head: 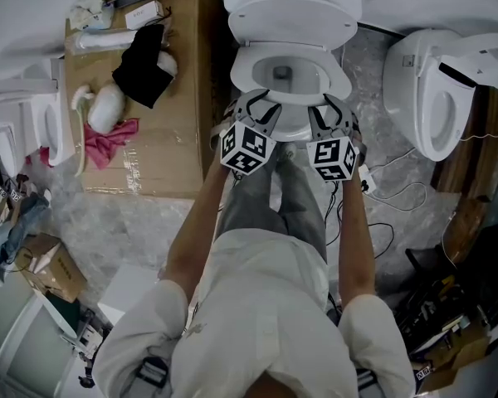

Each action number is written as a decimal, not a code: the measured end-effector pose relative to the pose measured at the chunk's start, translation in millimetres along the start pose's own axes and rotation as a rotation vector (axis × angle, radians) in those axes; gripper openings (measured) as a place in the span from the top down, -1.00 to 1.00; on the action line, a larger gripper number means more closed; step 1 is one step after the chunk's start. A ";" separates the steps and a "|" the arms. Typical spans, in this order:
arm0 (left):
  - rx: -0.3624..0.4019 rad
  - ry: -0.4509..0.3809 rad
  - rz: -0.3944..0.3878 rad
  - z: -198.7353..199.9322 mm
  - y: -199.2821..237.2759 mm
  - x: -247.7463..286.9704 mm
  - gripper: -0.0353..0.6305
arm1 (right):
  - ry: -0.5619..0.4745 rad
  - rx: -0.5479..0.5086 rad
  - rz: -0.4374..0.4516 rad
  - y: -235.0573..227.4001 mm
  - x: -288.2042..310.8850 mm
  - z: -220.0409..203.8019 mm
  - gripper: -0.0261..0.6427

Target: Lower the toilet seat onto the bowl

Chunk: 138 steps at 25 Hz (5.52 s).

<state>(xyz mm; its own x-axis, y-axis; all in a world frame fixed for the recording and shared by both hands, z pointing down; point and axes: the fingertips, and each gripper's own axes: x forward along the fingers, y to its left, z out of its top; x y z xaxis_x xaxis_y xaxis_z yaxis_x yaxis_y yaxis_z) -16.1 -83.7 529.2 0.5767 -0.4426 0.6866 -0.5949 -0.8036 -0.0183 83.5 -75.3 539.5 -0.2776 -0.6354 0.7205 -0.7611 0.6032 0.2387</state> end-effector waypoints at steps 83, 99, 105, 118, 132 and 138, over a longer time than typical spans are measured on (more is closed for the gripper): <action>0.164 0.243 -0.069 -210.6 -135.9 47.2 0.24 | 0.176 -0.232 0.190 161.6 30.4 -203.2 0.27; 0.173 0.282 -0.089 -246.4 -148.6 66.6 0.22 | 0.205 -0.289 0.190 181.8 51.4 -236.7 0.24; 0.162 0.291 -0.104 -259.1 -152.9 75.6 0.22 | 0.212 -0.324 0.167 187.7 60.5 -249.8 0.24; 0.137 0.312 -0.127 -287.3 -158.3 95.4 0.22 | 0.236 -0.378 0.172 201.3 82.1 -276.4 0.24; 0.104 0.339 -0.155 -313.1 -161.7 117.5 0.24 | 0.268 -0.433 0.188 211.3 103.1 -301.5 0.26; 0.096 0.354 -0.159 -320.0 -160.8 124.3 0.28 | 0.277 -0.449 0.196 213.6 110.2 -308.0 0.27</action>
<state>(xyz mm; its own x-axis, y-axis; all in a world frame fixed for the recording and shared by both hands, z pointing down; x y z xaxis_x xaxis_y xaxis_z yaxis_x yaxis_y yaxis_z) -27.9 117.8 850.0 0.4190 -0.1583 0.8941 -0.4488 -0.8921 0.0524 70.8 132.0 870.4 -0.1782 -0.3767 0.9090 -0.3699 0.8817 0.2929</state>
